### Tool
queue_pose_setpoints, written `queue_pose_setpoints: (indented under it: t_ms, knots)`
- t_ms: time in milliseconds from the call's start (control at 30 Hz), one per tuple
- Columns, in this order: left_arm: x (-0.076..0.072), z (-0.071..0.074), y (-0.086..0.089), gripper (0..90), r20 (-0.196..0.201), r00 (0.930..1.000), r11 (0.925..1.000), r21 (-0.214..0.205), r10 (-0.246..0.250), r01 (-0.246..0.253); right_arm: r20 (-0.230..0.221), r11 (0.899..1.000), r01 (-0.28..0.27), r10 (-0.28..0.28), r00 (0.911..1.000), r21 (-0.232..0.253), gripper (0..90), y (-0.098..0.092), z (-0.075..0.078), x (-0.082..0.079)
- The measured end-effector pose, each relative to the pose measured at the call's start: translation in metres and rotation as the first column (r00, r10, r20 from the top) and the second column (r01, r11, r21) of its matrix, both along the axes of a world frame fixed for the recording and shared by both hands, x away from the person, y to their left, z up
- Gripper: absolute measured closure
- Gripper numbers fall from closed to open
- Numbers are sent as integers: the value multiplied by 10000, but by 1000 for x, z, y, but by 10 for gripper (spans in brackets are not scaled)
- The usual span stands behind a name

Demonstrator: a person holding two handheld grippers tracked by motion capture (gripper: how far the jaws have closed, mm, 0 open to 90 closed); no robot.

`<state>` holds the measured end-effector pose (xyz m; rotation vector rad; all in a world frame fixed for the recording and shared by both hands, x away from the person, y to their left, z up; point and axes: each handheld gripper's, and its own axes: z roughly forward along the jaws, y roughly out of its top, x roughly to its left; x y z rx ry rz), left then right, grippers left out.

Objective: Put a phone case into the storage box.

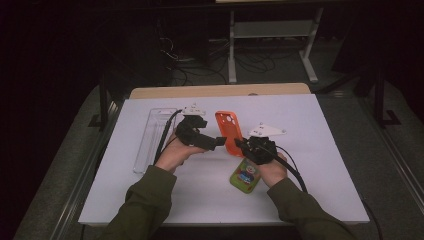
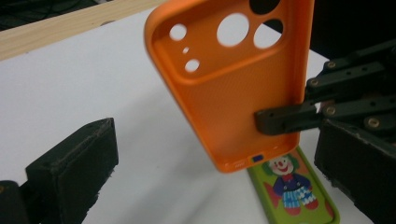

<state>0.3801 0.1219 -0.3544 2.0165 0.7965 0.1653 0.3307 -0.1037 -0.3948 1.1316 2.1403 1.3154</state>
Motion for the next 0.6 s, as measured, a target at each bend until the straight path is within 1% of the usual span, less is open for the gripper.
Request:
queue_pose_setpoints:
  t_ms: [67, 133, 167, 200, 233, 367, 400, 500, 533, 567, 600]
  knots:
    - [1, 0, -2, 0, 18, 10000, 10000, -66, -19, 19, 26, 10000, 19, -19, 10000, -8, 820, 1, 0, -1]
    - [1, -1, -4, 0, 39, 10000, 9999, -162, 62, -61, -82, 10000, 32, -32, 10000, 34, 820, 3, -1, -2]
    - [2, -1, -4, 0, 51, 9999, 9997, -236, 96, -95, 17, 10000, -15, 15, 10000, -24, 820, 4, -1, -2]
    - [2, -2, -5, 0, 32, 9998, 9991, -399, 175, -174, 27, 10000, -28, 28, 10000, -37, 820, 6, -2, -3]
    - [2, -2, -6, 0, 43, 9998, 9987, -454, 216, -214, 44, 9999, -19, 19, 10000, -106, 820, 7, -2, -3]
    - [3, -3, -6, 0, 72, 9996, 9982, -540, 265, -261, -51, 9999, -112, 112, 9999, -80, 820, 14, -5, -6]
    - [3, -3, -5, 0, 135, 9995, 9981, -553, 282, -274, -82, 9999, -141, 141, 9999, -80, 820, 15, -5, -7]
    - [5, -5, -4, 0, 139, 9994, 9974, -656, 303, -293, 10, 9997, -216, 216, 9998, -140, 820, 18, -5, -9]
    - [5, -5, -4, 0, 173, 9994, 9971, -705, 304, -291, -36, 9997, -215, 214, 9998, -115, 820, 19, -5, -10]
    - [6, -5, -4, 0, 200, 9993, 9970, -719, 307, -292, 72, 9996, -236, 237, 9997, -157, 820, 20, -6, -10]
    - [5, -5, -5, 0, 140, 9992, 9962, -794, 370, -357, 33, 9996, -232, 233, 9997, -145, 820, 21, -6, -10]
